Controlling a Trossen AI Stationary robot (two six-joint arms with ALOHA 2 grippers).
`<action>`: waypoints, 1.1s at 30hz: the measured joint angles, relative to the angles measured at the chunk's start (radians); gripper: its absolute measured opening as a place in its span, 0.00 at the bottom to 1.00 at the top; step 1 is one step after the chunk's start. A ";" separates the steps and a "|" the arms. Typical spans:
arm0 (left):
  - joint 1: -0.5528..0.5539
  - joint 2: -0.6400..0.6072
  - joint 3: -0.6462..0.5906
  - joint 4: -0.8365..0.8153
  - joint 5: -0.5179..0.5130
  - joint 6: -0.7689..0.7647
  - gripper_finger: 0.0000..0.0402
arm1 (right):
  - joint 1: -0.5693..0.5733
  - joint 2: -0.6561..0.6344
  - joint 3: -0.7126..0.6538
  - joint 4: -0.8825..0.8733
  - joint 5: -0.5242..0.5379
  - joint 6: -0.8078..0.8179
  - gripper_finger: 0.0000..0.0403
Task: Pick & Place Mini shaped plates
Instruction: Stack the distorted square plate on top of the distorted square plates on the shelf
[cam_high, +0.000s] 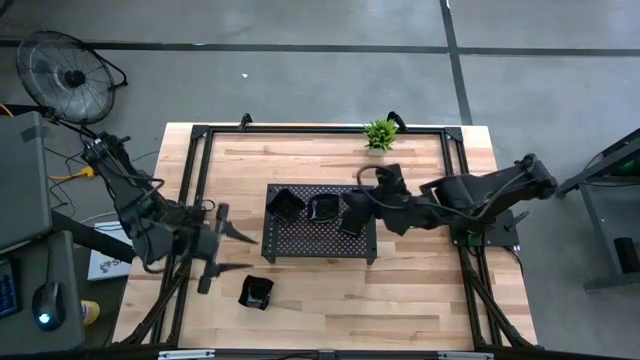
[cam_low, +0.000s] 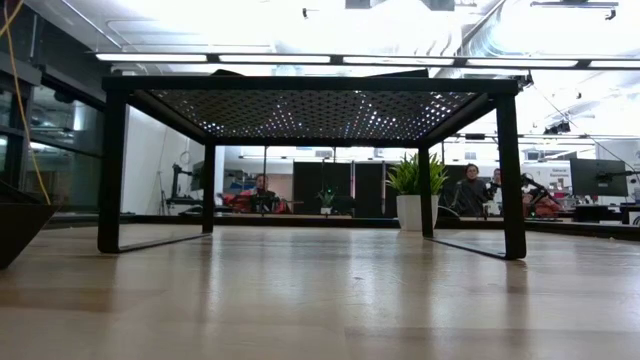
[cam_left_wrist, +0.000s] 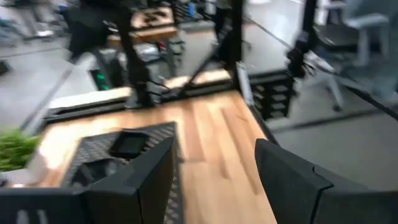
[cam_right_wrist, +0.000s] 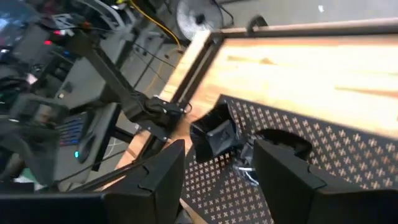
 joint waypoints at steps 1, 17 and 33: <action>0.000 0.012 0.000 -0.004 0.026 0.000 0.54 | 0.010 -0.006 0.000 0.005 0.015 -0.020 0.46; 0.000 0.250 0.000 -0.127 0.359 -0.118 0.54 | 0.128 -0.159 0.000 -0.020 0.186 -0.306 0.46; 0.000 0.442 0.000 -0.223 0.588 -0.291 0.54 | 0.236 -0.198 0.000 -0.159 0.203 -0.312 0.46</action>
